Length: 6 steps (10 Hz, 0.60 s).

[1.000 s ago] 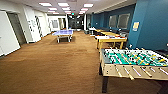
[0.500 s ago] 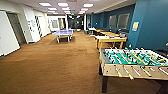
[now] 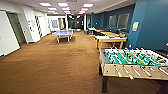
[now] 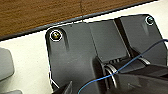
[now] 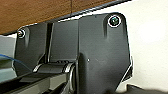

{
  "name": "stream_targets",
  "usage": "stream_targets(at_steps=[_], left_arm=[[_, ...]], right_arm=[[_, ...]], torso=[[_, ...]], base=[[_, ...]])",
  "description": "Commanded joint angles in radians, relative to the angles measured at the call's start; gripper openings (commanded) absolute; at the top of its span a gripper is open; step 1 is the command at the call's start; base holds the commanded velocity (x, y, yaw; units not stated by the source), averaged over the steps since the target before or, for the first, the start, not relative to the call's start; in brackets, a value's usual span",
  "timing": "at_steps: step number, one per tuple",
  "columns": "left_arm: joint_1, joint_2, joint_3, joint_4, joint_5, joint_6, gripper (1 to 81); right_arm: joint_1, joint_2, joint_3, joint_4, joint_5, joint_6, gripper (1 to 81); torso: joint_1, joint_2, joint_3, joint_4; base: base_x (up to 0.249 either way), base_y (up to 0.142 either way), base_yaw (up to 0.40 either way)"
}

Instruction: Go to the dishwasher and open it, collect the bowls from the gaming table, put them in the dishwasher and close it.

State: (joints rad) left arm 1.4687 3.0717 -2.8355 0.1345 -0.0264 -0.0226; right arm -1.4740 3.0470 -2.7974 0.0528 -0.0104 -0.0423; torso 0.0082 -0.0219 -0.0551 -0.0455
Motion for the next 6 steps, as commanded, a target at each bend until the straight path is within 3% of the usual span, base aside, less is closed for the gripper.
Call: stream_targets(at_steps=[1, 6], left_arm=[[-0.054, -0.007, -0.005, -0.004, 0.049, 0.001, 81.1], [-0.052, -0.004, -0.004, -0.004, 0.048, 0.003, 81.1]], right_arm=[[0.047, 0.005, 0.003, 0.012, -0.054, 0.002, 81.1], [0.048, 0.006, 0.001, 0.01, -0.054, 0.002, 81.1]], torso=[[0.0, 0.0, 0.0, 0.0], [-0.002, -0.001, 0.0, 0.0]], base=[[0.0, 0.0, 0.0], [0.111, 0.0, 0.0]])
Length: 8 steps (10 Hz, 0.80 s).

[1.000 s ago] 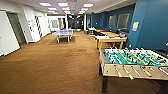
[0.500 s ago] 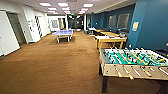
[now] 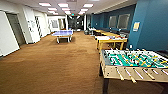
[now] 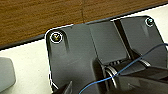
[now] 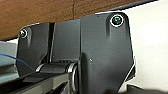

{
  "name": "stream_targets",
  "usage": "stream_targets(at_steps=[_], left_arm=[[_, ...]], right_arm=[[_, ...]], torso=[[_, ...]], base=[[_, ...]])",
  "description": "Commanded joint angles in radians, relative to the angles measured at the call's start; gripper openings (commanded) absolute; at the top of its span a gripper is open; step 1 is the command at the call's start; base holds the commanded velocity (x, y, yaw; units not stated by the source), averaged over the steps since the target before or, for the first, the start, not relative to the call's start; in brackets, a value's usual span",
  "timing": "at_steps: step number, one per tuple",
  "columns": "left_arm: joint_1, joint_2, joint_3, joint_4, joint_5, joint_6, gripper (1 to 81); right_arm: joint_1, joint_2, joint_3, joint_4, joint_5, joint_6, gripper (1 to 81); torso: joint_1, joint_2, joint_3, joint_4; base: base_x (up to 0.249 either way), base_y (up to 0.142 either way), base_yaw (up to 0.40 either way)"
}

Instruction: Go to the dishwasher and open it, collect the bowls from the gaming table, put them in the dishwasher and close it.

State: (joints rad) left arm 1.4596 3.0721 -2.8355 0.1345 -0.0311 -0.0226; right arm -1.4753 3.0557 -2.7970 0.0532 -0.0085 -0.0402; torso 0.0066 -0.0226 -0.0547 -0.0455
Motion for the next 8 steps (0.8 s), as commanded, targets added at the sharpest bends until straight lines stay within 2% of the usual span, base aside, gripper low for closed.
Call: stream_targets(at_steps=[1, 8], left_arm=[[-0.044, -0.004, -0.004, -0.004, 0.053, 0.003, 81.1], [-0.043, -0.002, -0.004, -0.003, 0.051, 0.003, 81.1]], right_arm=[[0.049, -0.003, 0.002, 0.01, -0.056, 0.0, 81.1], [0.048, 0.001, 0.002, 0.008, -0.056, -0.003, 81.1]], torso=[[0.0, 0.0, 0.0, 0.0], [0.0, 0.0, 0.0, 0.0]], base=[[0.139, 0.0, 0.0], [0.137, 0.0, 0.0]])
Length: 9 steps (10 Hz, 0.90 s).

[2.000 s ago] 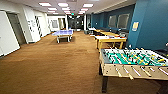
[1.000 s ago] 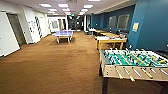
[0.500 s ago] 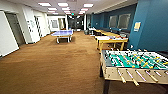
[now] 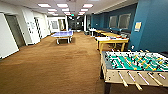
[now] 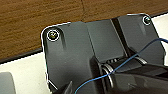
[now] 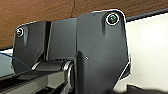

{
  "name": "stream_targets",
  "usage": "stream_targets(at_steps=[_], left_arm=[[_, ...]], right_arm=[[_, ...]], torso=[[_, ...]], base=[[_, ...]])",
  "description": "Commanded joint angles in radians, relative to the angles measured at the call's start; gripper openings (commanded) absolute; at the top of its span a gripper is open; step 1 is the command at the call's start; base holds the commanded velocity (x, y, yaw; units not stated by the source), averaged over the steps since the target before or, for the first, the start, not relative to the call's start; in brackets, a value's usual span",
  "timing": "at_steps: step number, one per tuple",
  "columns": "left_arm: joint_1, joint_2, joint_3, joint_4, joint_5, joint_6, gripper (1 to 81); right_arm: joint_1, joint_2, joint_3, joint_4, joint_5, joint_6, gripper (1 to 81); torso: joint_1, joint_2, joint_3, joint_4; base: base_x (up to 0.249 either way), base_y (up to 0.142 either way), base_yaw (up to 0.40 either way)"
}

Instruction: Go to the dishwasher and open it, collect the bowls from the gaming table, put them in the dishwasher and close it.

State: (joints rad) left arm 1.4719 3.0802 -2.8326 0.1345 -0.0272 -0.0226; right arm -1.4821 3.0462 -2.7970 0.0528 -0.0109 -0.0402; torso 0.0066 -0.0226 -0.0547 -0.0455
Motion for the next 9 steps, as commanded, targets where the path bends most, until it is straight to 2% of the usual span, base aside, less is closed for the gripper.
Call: stream_targets(at_steps=[1, 6, 9], left_arm=[[-0.055, -0.012, -0.007, -0.004, 0.047, 0.003, 81.1], [-0.055, -0.011, -0.007, -0.004, 0.046, 0.003, 81.1], [-0.054, -0.009, -0.007, -0.004, 0.047, 0.003, 81.1]], right_arm=[[0.055, 0.009, 0.002, 0.009, -0.055, -0.003, 81.1], [0.056, 0.01, 0.002, 0.007, -0.054, -0.003, 81.1], [0.053, 0.01, 0.005, 0.009, -0.054, -0.003, 81.1]], torso=[[0.0, 0.0, 0.0, 0.0], [-0.001, 0.0, 0.0, 0.0], [-0.001, 0.0, 0.0, 0.0]], base=[[0.132, 0.0, 0.0], [0.132, 0.0, 0.0], [0.117, 0.074, 0.0]])
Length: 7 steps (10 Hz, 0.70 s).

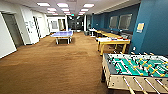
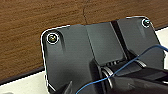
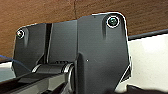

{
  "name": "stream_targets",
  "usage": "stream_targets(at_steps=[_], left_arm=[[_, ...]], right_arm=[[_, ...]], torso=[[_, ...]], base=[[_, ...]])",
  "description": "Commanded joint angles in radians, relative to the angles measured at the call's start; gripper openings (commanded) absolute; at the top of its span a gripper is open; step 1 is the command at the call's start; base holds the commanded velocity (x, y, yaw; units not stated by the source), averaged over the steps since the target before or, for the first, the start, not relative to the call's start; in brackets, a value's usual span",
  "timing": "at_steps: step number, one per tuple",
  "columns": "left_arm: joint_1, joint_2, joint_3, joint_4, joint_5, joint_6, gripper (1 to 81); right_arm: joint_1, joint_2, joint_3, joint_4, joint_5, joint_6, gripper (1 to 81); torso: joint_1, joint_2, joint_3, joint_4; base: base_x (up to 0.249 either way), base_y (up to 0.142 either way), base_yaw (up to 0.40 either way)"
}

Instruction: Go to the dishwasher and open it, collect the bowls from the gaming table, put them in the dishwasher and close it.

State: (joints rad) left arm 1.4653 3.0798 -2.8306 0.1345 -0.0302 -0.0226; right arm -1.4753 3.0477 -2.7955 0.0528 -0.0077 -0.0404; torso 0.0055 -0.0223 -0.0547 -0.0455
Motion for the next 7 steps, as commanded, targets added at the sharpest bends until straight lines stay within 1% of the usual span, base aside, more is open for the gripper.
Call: stream_targets(at_steps=[1, 3, 7], left_arm=[[-0.047, -0.009, -0.009, -0.004, 0.05, 0.003, 81.1], [-0.047, -0.009, -0.009, -0.004, 0.05, 0.003, 81.1], [-0.047, -0.007, -0.009, -0.003, 0.05, 0.004, 81.1]], right_arm=[[0.045, 0.007, 0.004, 0.009, -0.057, -0.003, 81.1], [0.042, 0.006, 0.002, 0.009, -0.057, -0.003, 81.1], [0.042, 0.004, 0.002, 0.009, -0.057, -0.003, 81.1]], torso=[[0.0, 0.0, 0.0, 0.0], [0.0, 0.0, 0.0, 0.0], [-0.001, 0.0, 0.0, 0.0]], base=[[0.102, 0.079, 0.0], [0.102, 0.077, 0.0], [0.104, 0.0, 0.0]])
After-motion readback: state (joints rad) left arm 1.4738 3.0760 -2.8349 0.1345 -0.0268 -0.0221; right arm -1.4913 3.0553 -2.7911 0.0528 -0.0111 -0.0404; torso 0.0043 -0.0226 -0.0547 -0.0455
